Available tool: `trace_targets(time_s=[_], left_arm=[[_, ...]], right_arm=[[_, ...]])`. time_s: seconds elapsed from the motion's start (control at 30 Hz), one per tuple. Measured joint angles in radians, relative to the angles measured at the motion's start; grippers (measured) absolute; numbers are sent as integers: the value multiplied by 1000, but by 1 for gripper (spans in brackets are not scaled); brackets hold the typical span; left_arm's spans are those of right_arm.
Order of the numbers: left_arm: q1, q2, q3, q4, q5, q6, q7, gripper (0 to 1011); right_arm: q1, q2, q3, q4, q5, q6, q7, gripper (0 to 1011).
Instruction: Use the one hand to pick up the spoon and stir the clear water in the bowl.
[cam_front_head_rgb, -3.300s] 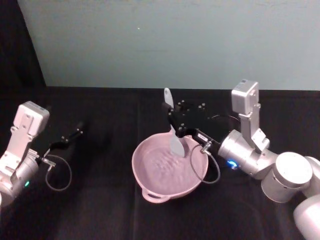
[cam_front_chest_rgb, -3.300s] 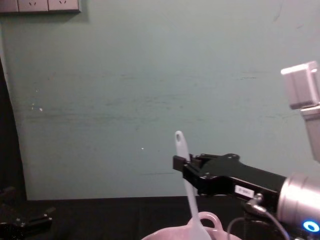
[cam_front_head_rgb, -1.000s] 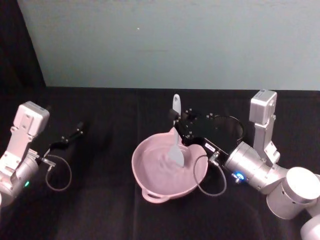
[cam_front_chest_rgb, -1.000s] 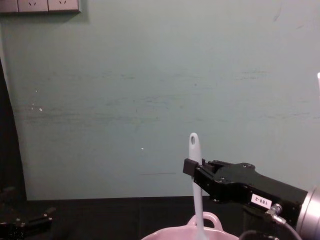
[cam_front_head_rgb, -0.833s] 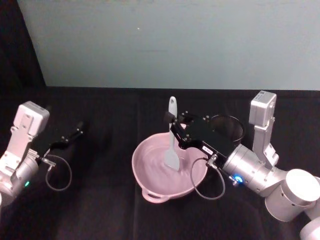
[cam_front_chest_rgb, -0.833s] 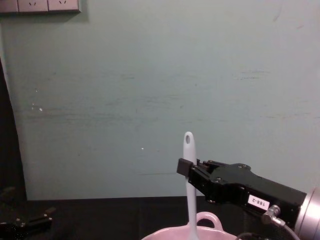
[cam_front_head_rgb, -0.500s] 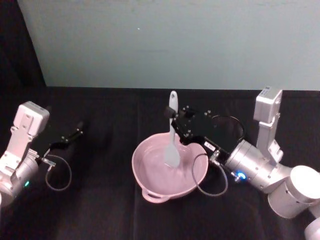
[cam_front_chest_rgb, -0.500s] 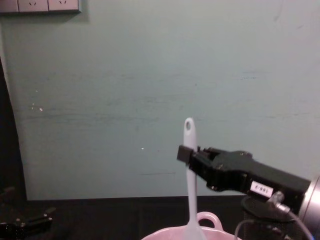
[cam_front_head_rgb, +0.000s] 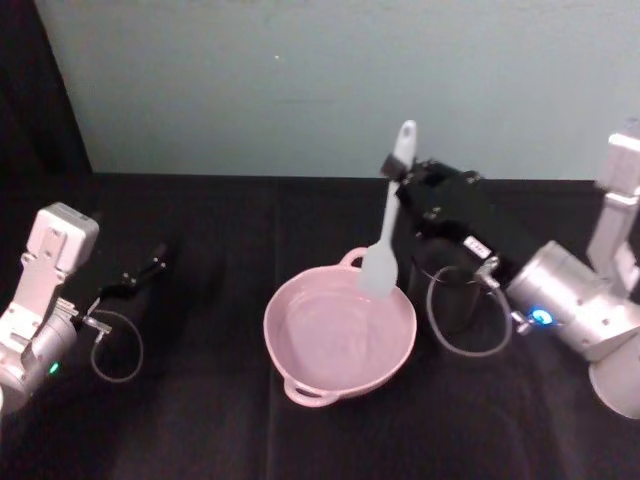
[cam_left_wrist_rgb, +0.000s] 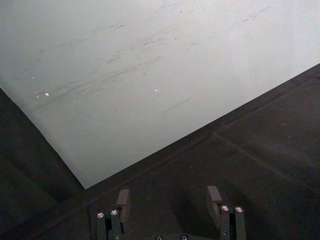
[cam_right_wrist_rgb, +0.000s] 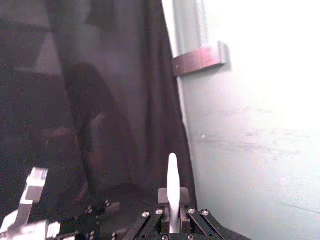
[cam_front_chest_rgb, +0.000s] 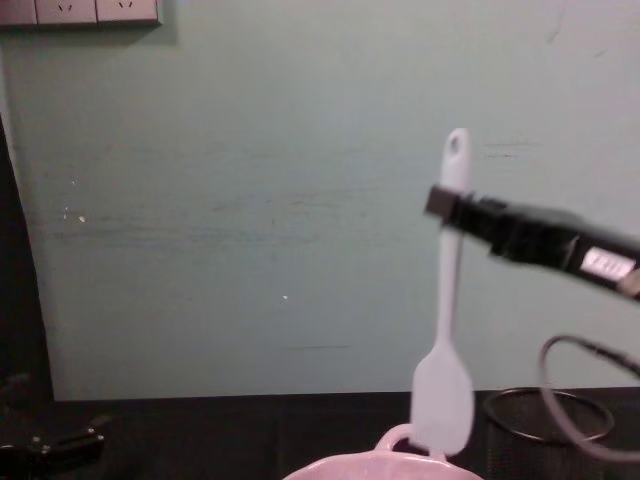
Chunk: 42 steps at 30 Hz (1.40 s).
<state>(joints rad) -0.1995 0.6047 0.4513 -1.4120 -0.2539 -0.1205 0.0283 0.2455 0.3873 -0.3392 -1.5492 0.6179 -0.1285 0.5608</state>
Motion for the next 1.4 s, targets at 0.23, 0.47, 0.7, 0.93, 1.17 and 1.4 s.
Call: trace_targets(time_s=[0.23,0.47,0.7,0.93,1.17,1.4], left_arm=[[0,0,0,0,0,0,0,1005],[0,0,0,0,0,0,0,1005],[0,0,0,0,0,0,0,1005],[0,0,0,0,0,0,0,1005],[0,0,0,0,0,0,0,1005],[0,0,0,0,0,0,0,1005]], right_arm=[[-44,47,76,-94,95,55,-61,112],[-76,60,141,-113,180,73,-112,113],[-74,47,168,-52,249,71,-125,112],[-46,32,164,36,295,67,-116,112],[-23,21,148,99,310,58,-107,112],[-9,6,136,152,313,48,-103,112]])
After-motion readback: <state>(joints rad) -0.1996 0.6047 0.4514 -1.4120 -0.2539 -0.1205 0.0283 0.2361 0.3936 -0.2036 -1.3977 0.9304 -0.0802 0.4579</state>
